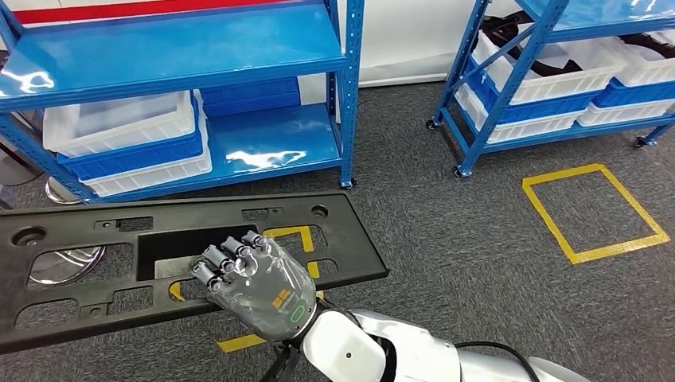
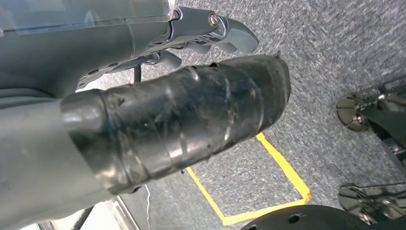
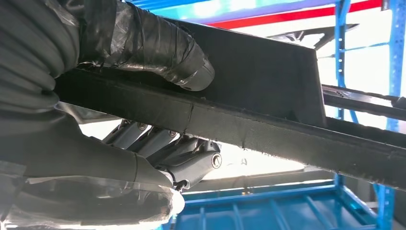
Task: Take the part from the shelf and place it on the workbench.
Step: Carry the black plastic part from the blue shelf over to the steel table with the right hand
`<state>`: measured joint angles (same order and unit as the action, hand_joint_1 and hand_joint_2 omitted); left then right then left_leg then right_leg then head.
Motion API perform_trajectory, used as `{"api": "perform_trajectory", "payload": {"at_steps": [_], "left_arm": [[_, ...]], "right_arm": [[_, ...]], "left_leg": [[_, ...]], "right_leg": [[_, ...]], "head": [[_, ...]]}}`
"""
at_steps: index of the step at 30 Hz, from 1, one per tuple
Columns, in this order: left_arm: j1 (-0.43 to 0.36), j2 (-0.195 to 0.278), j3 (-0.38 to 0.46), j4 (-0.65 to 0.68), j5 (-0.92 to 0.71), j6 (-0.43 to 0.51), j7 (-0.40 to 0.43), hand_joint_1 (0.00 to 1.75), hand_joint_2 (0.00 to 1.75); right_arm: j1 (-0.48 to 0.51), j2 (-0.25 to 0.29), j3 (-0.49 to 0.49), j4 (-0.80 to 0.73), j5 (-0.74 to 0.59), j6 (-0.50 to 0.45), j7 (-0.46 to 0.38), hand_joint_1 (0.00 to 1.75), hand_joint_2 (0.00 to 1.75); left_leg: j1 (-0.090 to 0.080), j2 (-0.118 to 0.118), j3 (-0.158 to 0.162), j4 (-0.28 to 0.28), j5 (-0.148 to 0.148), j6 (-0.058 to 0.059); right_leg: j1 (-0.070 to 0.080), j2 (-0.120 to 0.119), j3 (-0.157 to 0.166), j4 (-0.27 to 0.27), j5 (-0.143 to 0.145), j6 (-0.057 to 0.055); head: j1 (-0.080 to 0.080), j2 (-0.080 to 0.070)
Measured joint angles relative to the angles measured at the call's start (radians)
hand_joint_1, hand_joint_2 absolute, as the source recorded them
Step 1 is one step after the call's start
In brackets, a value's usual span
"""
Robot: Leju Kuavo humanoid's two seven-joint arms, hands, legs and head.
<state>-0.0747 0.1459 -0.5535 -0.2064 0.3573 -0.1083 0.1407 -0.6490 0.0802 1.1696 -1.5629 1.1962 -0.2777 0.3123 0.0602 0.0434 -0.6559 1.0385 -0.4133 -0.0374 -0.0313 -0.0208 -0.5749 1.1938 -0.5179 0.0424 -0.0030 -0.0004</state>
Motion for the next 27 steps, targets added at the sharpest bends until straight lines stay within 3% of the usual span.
{"api": "perform_trajectory", "payload": {"at_steps": [2,3,5,6,8,9,10,11,13,14,15,17,18,20,21,23,25,26,27], "left_arm": [[0.001,0.001,0.000,0.000,0.001,0.000,0.000,0.00,0.00],[0.001,0.002,0.000,0.000,0.002,0.000,0.000,0.00,0.00],[0.002,0.001,-0.001,0.000,0.003,0.000,0.000,0.00,0.00],[0.003,0.000,-0.001,0.000,0.003,0.000,0.000,0.00,0.00],[0.005,0.000,-0.001,0.000,0.003,-0.001,0.000,0.00,0.00],[0.006,0.000,-0.001,0.000,0.003,-0.001,0.000,0.00,0.00],[0.007,0.000,-0.001,0.000,0.003,-0.001,0.000,0.00,0.00],[0.006,0.001,-0.001,0.000,0.004,0.000,0.000,0.00,0.00],[0.005,0.001,-0.001,0.000,0.006,0.000,0.000,0.00,0.00],[0.004,0.001,-0.001,0.000,0.008,0.000,0.000,0.00,0.00],[0.002,0.001,-0.001,0.000,0.008,0.000,0.000,0.00,0.00],[0.001,0.002,-0.001,0.000,0.009,0.000,0.000,0.00,0.00],[0.000,0.002,-0.001,0.000,0.009,0.000,-0.001,0.00,0.00],[-0.001,0.000,-0.001,0.000,0.012,0.000,-0.010,0.00,0.00],[-0.002,0.000,-0.001,0.000,0.015,0.000,-0.019,0.00,0.00],[-0.001,0.000,-0.002,0.000,0.021,0.000,-0.037,0.00,0.00],[0.003,0.001,-0.002,0.000,0.023,0.000,-0.046,0.00,0.00],[0.005,0.001,-0.002,0.000,0.023,0.000,-0.048,0.00,0.00],[0.006,0.001,-0.002,0.000,0.025,0.000,-0.050,0.00,0.00]], "right_arm": [[-0.008,0.002,0.000,-0.004,-0.009,0.001,0.000,1.75,1.75],[-0.012,0.003,0.000,-0.006,-0.013,0.002,-0.001,1.75,1.75],[-0.014,0.003,0.000,-0.006,-0.018,0.004,-0.001,1.75,1.75],[-0.014,0.003,0.001,-0.006,-0.019,0.006,-0.001,1.75,1.75],[-0.015,0.003,0.001,-0.006,-0.020,0.007,-0.001,1.75,1.75],[-0.015,0.003,0.002,-0.006,-0.020,0.008,-0.001,1.75,1.75],[-0.015,0.003,0.002,-0.006,-0.021,0.008,-0.001,1.75,1.75],[-0.015,0.003,0.003,-0.006,-0.021,0.008,-0.001,1.75,1.75],[-0.015,0.003,0.003,-0.006,-0.025,0.009,-0.001,1.75,1.75],[-0.015,0.003,0.003,-0.006,-0.027,0.009,-0.001,1.75,1.75],[-0.016,0.004,0.003,-0.006,-0.029,0.009,-0.001,1.75,1.75],[-0.016,0.006,0.003,-0.006,-0.031,0.009,-0.001,1.75,1.75],[-0.018,0.007,0.003,-0.006,-0.032,0.009,-0.001,1.75,1.75],[-0.019,0.008,0.003,-0.006,-0.033,0.009,-0.001,1.75,1.75],[-0.020,0.008,0.003,-0.006,-0.033,0.010,-0.001,1.75,1.75],[-0.020,0.008,0.003,-0.005,-0.035,0.011,-0.001,1.75,1.75],[-0.021,0.008,0.003,-0.006,-0.036,0.012,-0.001,1.75,1.75],[-0.020,0.008,0.003,-0.005,-0.036,0.012,-0.001,1.75,1.75],[-0.020,0.008,0.003,-0.005,-0.037,0.013,-0.001,1.75,1.75]], "left_leg": [[0.002,0.011,-0.006,-0.007,0.021,-0.019],[0.005,0.018,-0.007,-0.015,0.035,-0.029],[0.011,0.025,-0.010,-0.035,0.052,-0.044],[0.012,0.018,-0.016,-0.031,0.032,-0.047],[0.006,-0.008,-0.035,0.041,-0.068,-0.039],[-0.001,-0.019,-0.046,0.103,-0.124,-0.032],[-0.009,-0.027,-0.054,0.168,-0.160,-0.026],[-0.016,-0.032,-0.056,0.221,-0.168,-0.020],[-0.032,-0.040,-0.025,0.246,-0.119,-0.003],[-0.039,-0.051,0.014,0.211,-0.093,0.008],[-0.043,-0.071,0.064,0.150,-0.092,0.020],[-0.048,-0.106,0.148,0.023,-0.127,0.033],[-0.050,-0.113,0.166,-0.013,-0.144,0.037],[-0.051,-0.094,0.165,-0.031,-0.135,0.045],[-0.048,-0.082,0.161,-0.036,-0.126,0.051],[-0.041,-0.056,0.150,-0.044,-0.105,0.062],[-0.040,-0.035,0.133,-0.044,-0.087,0.063],[-0.039,-0.026,0.122,-0.043,-0.080,0.059],[-0.037,-0.018,0.111,-0.041,-0.072,0.055]], "right_leg": [[0.006,-0.014,0.075,-0.123,-0.017,-0.003],[0.012,-0.011,0.085,-0.157,-0.025,-0.010],[0.018,0.001,0.066,-0.173,-0.005,-0.030],[0.019,0.007,0.054,-0.178,0.010,-0.041],[0.021,0.018,0.030,-0.183,0.038,-0.061],[0.026,0.025,0.016,-0.183,0.050,-0.069],[0.033,0.031,0.001,-0.182,0.062,-0.075],[0.040,0.039,-0.014,-0.180,0.075,-0.080],[0.052,0.058,-0.050,-0.174,0.100,-0.084],[0.055,0.067,-0.069,-0.169,0.112,-0.084],[0.058,0.077,-0.085,-0.164,0.122,-0.083],[0.059,0.094,-0.105,-0.157,0.141,-0.078],[0.059,0.102,-0.109,-0.158,0.151,-0.073],[0.057,0.117,-0.115,-0.163,0.168,-0.062],[0.057,0.111,-0.120,-0.158,0.158,-0.056],[0.051,0.074,-0.140,-0.102,0.083,-0.043],[0.038,0.039,-0.169,0.012,-0.008,-0.027],[0.030,0.032,-0.179,0.067,-0.022,-0.019],[0.023,0.027,-0.178,0.101,-0.011,-0.012]], "head": [[0.001,0.000],[0.001,0.000],[0.001,0.000],[0.000,0.000],[-0.004,0.000],[-0.007,0.000],[-0.010,0.000],[-0.010,0.000],[-0.010,0.000],[-0.010,0.000],[-0.011,0.000],[-0.009,0.000],[-0.010,0.000],[-0.010,0.000],[-0.010,0.000],[-0.005,0.000],[0.000,0.000],[0.000,0.000],[0.000,0.000]]}}
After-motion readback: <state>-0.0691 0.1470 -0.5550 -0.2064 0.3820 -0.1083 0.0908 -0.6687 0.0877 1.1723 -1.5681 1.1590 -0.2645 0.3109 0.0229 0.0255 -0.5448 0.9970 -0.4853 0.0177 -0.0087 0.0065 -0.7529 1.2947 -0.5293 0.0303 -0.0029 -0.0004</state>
